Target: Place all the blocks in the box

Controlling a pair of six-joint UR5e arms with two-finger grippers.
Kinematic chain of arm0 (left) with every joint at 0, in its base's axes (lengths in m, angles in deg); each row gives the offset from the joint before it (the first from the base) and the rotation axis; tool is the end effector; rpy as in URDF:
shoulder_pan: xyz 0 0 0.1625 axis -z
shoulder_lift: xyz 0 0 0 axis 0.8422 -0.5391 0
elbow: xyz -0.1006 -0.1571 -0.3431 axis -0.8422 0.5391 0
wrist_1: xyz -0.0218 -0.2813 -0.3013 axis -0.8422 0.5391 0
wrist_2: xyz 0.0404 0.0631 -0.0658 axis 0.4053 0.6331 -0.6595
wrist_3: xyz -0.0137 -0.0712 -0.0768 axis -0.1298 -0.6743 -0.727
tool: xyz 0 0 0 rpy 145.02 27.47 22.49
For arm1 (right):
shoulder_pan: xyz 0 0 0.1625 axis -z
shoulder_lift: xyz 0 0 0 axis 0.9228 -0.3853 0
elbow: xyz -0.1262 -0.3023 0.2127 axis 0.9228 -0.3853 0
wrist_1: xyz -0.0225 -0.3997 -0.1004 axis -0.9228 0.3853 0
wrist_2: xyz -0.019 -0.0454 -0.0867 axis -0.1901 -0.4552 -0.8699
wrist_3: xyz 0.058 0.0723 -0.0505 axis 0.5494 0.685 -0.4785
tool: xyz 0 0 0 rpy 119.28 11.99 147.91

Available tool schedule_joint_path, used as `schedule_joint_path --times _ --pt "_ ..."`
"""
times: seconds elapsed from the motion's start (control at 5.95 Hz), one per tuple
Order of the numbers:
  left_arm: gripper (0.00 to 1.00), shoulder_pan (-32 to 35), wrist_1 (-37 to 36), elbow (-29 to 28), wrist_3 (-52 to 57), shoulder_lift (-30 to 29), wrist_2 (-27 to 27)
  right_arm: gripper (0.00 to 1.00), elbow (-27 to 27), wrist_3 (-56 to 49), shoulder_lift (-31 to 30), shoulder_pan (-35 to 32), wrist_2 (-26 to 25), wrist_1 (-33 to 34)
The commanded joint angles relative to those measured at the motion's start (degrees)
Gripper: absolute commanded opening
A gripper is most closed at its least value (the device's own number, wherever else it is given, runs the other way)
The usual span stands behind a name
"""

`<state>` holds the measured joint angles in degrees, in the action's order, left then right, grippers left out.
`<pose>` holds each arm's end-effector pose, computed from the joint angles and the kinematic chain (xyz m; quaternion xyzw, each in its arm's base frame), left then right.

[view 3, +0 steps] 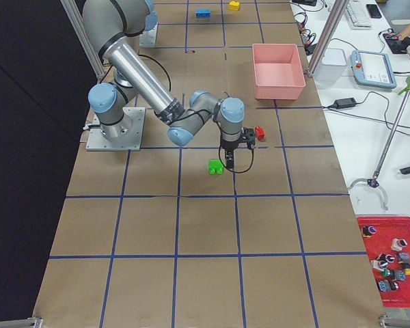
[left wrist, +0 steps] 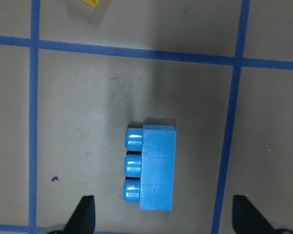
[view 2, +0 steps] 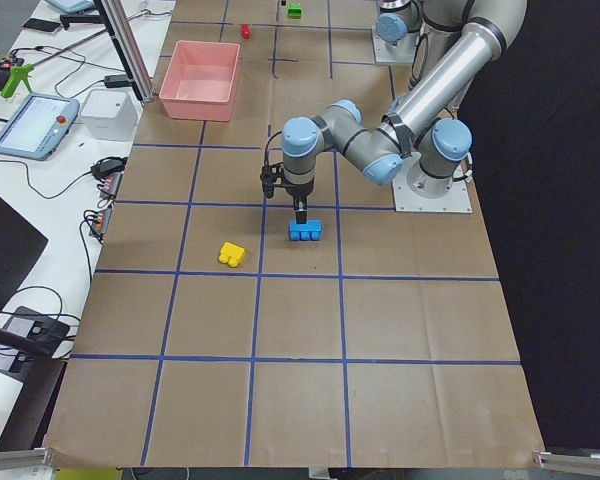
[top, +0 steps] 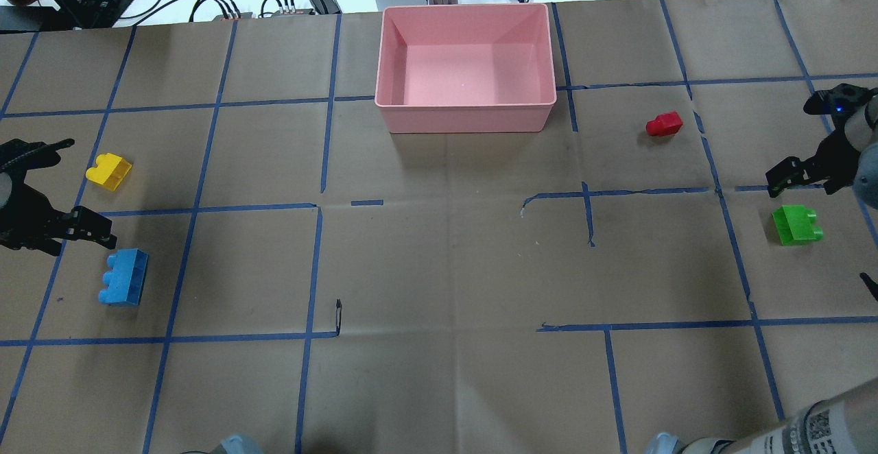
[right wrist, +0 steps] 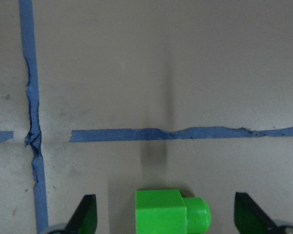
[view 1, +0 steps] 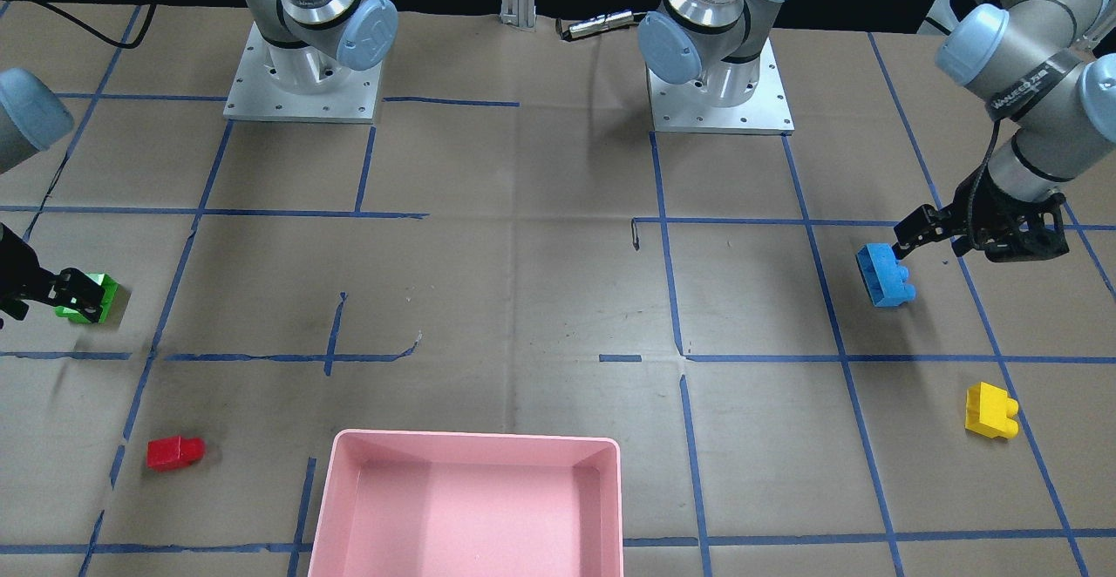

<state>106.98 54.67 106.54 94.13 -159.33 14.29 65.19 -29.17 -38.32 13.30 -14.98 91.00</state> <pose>0.2013 -0.4435 0.2143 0.0404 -0.9991 -0.0100 0.0127 -0.2005 -0.5004 0.1734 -0.0086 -0.9994 0.0215 0.0251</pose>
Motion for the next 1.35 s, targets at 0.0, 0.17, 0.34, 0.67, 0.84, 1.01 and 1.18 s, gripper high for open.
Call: schedule_joint_path --times 0.0,0.17,0.34,0.67,0.84,1.01,1.18 --pt "0.99 0.1 -7.4 2.2 -0.1 -5.8 -0.1 0.99 2.1 -1.3 0.0 2.0 -0.2 1.5" --pt "0.99 0.0 -7.8 2.6 0.1 -7.2 0.0 0.99 2.8 -1.5 0.0 2.9 -0.2 1.4" --pt "0.99 -0.1 -8.4 2.6 0.1 -8.6 0.0 0.99 3.5 -2.3 0.1 3.0 -0.2 1.4" --pt "0.98 -0.2 -8.2 2.6 0.3 -8.9 0.1 0.99 3.5 -3.4 0.3 3.0 0.0 1.4" --pt "0.90 -0.2 -8.2 2.7 0.0 -8.9 0.1 0.94 4.2 -3.6 0.5 2.9 0.0 1.7" --pt "0.78 -0.3 -8.0 2.7 0.0 -9.0 0.1 0.67 4.3 -5.7 0.2 2.9 0.0 1.9" --pt "0.60 -0.2 -8.0 2.6 -0.1 -9.1 0.1 0.32 4.3 -6.7 0.3 2.9 0.1 2.0"
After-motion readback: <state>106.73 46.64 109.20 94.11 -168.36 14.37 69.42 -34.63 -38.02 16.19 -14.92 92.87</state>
